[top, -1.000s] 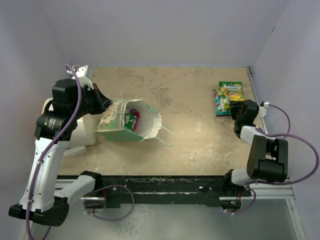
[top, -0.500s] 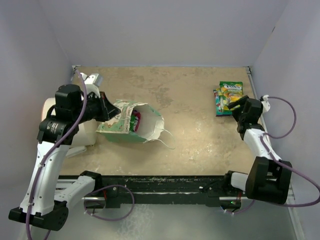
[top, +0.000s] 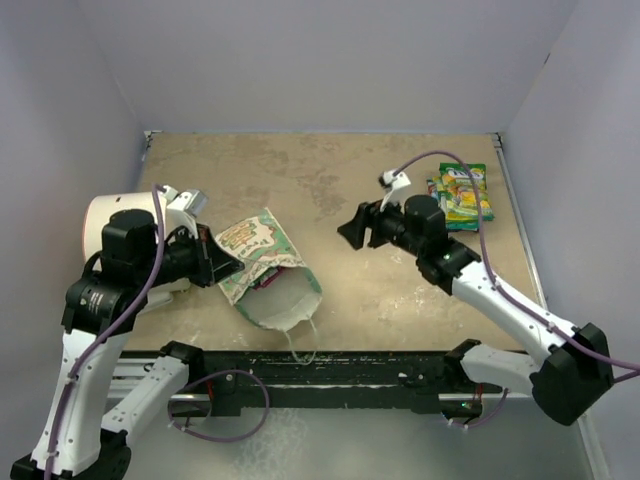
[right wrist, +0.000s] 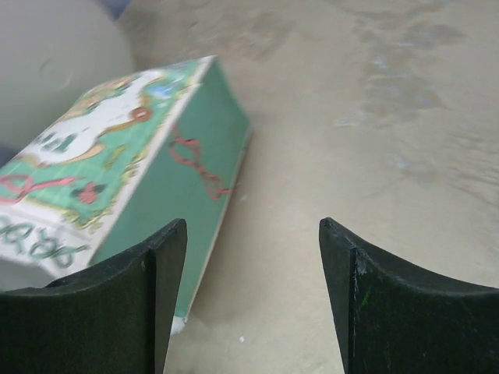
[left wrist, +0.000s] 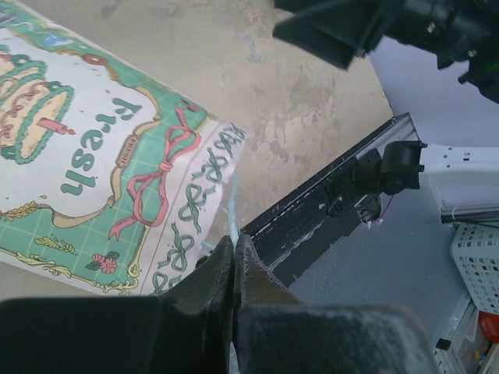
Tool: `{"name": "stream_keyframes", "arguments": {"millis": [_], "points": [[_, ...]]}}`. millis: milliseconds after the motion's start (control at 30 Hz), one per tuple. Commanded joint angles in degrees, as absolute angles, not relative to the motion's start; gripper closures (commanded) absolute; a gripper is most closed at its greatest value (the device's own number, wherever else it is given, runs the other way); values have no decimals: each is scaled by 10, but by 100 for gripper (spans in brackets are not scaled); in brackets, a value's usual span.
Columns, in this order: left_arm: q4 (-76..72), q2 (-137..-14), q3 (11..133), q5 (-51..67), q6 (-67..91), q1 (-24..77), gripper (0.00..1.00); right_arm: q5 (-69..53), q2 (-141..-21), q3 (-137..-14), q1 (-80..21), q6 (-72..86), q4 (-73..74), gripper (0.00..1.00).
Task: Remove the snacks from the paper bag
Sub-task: Take out the snack from the paper bag.
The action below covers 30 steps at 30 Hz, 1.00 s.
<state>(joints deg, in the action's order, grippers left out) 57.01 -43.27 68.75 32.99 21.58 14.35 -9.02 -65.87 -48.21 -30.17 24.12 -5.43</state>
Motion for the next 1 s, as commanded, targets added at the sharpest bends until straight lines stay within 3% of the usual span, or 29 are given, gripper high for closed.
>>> {"name": "stream_keyframes", "arguments": {"millis": [0,133,300,467,633,800,967], "points": [[566,-449,697,291,254,146,100,-130,-600,-434,-385,128,-134,30],[512,-503,712,275,310,145,100,-200,-564,-373,-446,8,-223,32],[482,-563,763,272,340,146,100,-234,-564,-374,-549,-176,-202,33],[517,-597,820,263,315,146,100,-192,-610,-351,-647,-226,-299,34],[540,-589,826,245,300,146,100,-179,-689,-381,-666,-229,-370,35],[513,-590,831,280,294,146,100,-68,-709,-369,-716,-143,-410,33],[495,-604,820,332,289,146,100,148,-802,-374,-751,-15,-510,38]]}}
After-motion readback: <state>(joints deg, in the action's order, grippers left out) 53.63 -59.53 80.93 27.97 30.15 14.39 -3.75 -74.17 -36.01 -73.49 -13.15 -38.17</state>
